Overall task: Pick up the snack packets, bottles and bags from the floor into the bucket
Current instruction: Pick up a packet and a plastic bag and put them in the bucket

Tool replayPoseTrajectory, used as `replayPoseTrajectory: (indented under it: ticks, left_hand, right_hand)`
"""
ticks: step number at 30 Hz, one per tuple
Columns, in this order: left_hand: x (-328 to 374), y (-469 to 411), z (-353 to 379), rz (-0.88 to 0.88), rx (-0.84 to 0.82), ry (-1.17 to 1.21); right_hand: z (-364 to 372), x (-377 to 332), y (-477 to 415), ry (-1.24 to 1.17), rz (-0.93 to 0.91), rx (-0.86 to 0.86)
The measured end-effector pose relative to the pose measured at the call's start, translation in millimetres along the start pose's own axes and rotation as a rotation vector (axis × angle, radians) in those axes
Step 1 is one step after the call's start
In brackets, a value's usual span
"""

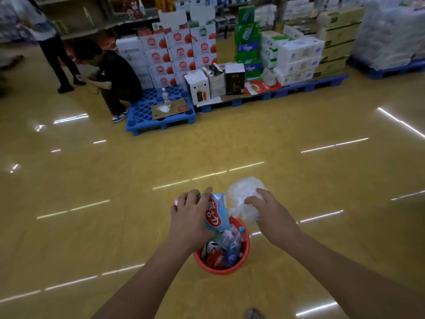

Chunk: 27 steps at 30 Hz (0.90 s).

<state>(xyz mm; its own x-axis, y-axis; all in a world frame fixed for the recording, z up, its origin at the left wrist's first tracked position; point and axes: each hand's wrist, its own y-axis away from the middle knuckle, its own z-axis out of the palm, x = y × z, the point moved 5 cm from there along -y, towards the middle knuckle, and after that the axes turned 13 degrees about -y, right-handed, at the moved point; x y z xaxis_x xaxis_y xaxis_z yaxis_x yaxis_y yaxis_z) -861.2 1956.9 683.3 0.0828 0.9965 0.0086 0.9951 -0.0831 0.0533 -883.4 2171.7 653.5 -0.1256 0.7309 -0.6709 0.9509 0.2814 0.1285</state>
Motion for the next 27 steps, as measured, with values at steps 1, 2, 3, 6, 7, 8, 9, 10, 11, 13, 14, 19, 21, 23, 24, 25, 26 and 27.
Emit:
replayPoseTrajectory:
  ticks: [1, 2, 3, 6, 7, 8, 9, 10, 11, 13, 14, 19, 21, 23, 24, 25, 26, 27]
  left_hand:
    - [1.5, -8.3, 5.7, -0.015, -0.015, 0.004]
    - [2.5, -15.1, 11.6, -0.031, -0.034, 0.004]
    - [2.8, -21.1, 17.4, -0.043, -0.056, 0.004]
    - [0.4, -36.8, 36.1, -0.083, -0.107, 0.0]
    - [-0.8, -41.4, 43.3, -0.098, -0.114, -0.002]
    - [-2.9, -46.1, 51.7, -0.113, -0.123, -0.001]
    - [-4.7, -50.6, 60.1, -0.126, -0.133, 0.005]
    - [-6.7, -55.5, 68.7, -0.14, -0.143, 0.015]
    - [-9.0, -61.0, 76.5, -0.151, -0.156, 0.023]
    - [-13.7, -72.7, 91.9, -0.173, -0.188, 0.036]
    - [-16.2, -78.7, 100.1, -0.181, -0.195, 0.043]
    - [-26.1, -107.6, 160.6, -0.184, -0.201, 0.088]
    - [-29.7, -117.1, 192.9, -0.181, -0.216, 0.105]
    - [-32.9, -123.6, 227.1, -0.184, -0.25, 0.128]
    - [-34.5, -125.7, 245.1, -0.185, -0.268, 0.146]
    - [-36.1, -126.9, 262.1, -0.186, -0.28, 0.165]
    - [-38.3, -127.2, 279.2, -0.19, -0.295, 0.182]
    - [-40.6, -127.1, 295.4, -0.196, -0.31, 0.194]
  right_hand:
    - [3.1, 6.1, -11.5, -0.004, -0.002, -0.023]
    - [6.0, 11.4, -22.0, -0.007, -0.003, -0.046]
    - [8.7, 16.4, -31.9, -0.009, -0.002, -0.065]
    - [17.3, 30.8, -55.8, -0.01, -0.006, -0.103]
    - [20.8, 36.0, -62.6, -0.01, -0.005, -0.113]
    - [25.4, 41.5, -69.2, -0.013, -0.004, -0.124]
    - [30.3, 46.9, -75.1, -0.015, 0.001, -0.136]
    - [35.1, 52.3, -81.6, -0.012, 0.002, -0.151]
    - [40.5, 57.7, -88.5, -0.009, 0.003, -0.163]
    - [52.5, 70.3, -100.5, -0.006, 0.001, -0.174]
    - [59.4, 77.8, -106.0, -0.005, 0.002, -0.175]
    - [100.9, 116.7, -132.8, -0.003, 0.018, -0.187]
    - [122.0, 132.2, -141.7, -0.008, 0.023, -0.199]
    - [146.6, 148.6, -149.6, 0.001, 0.033, -0.222]
    - [160.4, 157.1, -153.1, 0.005, 0.04, -0.233]
    - [174.5, 165.1, -156.8, 0.005, 0.045, -0.244]
    - [189.6, 172.2, -160.0, 0.003, 0.05, -0.255]
    - [204.9, 179.6, -162.6, -0.001, 0.058, -0.264]
